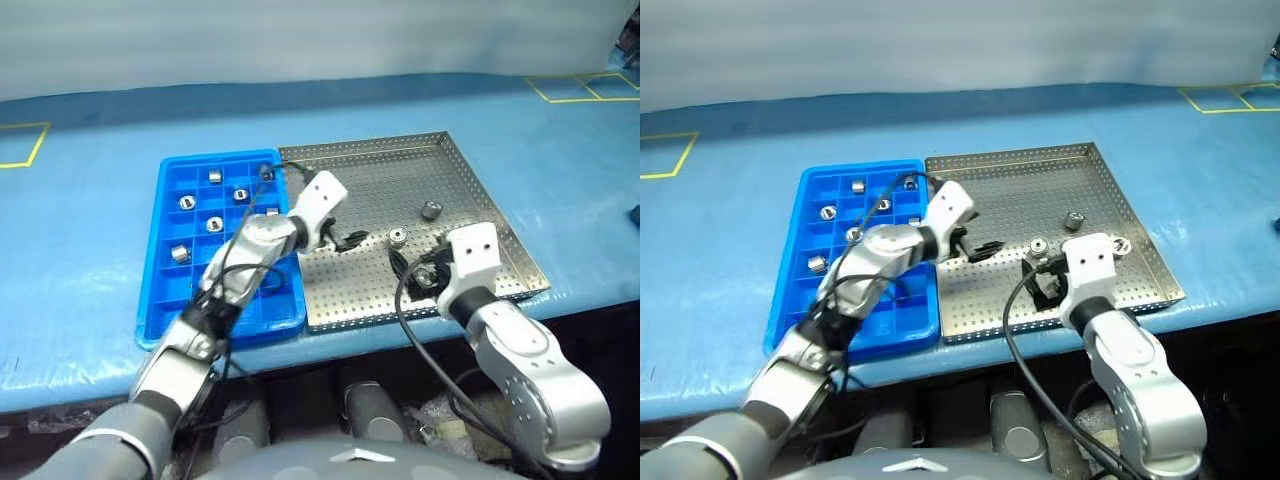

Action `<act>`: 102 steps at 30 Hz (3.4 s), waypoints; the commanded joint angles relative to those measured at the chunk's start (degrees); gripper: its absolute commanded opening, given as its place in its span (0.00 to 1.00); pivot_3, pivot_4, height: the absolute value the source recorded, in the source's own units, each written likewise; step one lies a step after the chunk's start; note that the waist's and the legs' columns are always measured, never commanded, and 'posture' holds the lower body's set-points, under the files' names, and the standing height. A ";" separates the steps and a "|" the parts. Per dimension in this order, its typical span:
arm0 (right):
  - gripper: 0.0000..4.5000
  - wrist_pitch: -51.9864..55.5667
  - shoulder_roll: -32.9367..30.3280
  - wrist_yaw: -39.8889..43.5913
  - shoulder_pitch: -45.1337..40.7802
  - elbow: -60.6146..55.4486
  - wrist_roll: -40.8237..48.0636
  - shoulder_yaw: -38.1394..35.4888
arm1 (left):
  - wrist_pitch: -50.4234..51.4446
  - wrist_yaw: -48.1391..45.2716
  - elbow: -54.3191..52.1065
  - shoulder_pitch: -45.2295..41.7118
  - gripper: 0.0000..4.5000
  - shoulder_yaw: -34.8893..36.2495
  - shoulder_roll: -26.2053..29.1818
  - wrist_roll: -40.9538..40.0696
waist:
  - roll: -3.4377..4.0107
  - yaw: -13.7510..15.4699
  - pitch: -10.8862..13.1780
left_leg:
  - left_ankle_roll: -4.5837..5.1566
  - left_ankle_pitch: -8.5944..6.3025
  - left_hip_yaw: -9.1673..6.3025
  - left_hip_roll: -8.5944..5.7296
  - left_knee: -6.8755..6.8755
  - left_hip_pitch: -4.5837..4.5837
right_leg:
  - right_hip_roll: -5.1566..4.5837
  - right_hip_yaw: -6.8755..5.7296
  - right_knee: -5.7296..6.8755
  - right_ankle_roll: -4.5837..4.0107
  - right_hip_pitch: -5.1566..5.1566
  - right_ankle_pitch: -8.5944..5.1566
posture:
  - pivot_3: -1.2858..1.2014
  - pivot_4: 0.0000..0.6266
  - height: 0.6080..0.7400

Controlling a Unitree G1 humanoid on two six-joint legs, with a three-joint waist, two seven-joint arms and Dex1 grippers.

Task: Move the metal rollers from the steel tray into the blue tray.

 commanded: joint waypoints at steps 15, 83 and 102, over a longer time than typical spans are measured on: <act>1.00 -0.71 1.98 -3.37 1.83 -4.93 -0.45 -1.00 | -15.01 9.95 30.64 -11.74 1.00 3.94 -12.02 8.25 | 0.03 -10.55 0.00 | 0.02 -0.01 -0.04 0.00 -0.20 0.06 | 0.02 0.13 0.00 0.14 -0.03 0.00 | 0.36 0.24 1.00; 1.00 -20.45 -0.84 25.73 -31.30 29.06 -0.19 29.08 | 35.48 17.99 -71.58 55.72 0.37 35.54 14.67 -8.33 | -0.30 13.01 0.21 | -0.19 -0.03 -0.10 0.18 -0.74 0.67 | -0.04 -0.35 0.04 -0.39 0.22 -0.44 | 0.63 0.24 1.00; 1.00 -3.90 1.07 6.44 -19.00 13.30 -0.81 5.16 | 12.08 20.17 -54.38 32.63 1.00 24.09 4.31 -8.25 | -0.34 10.59 0.17 | -0.27 -0.03 -0.13 0.07 -0.68 0.57 | -0.05 -0.30 -0.01 -0.40 0.29 -0.42 | 0.51 0.24 1.00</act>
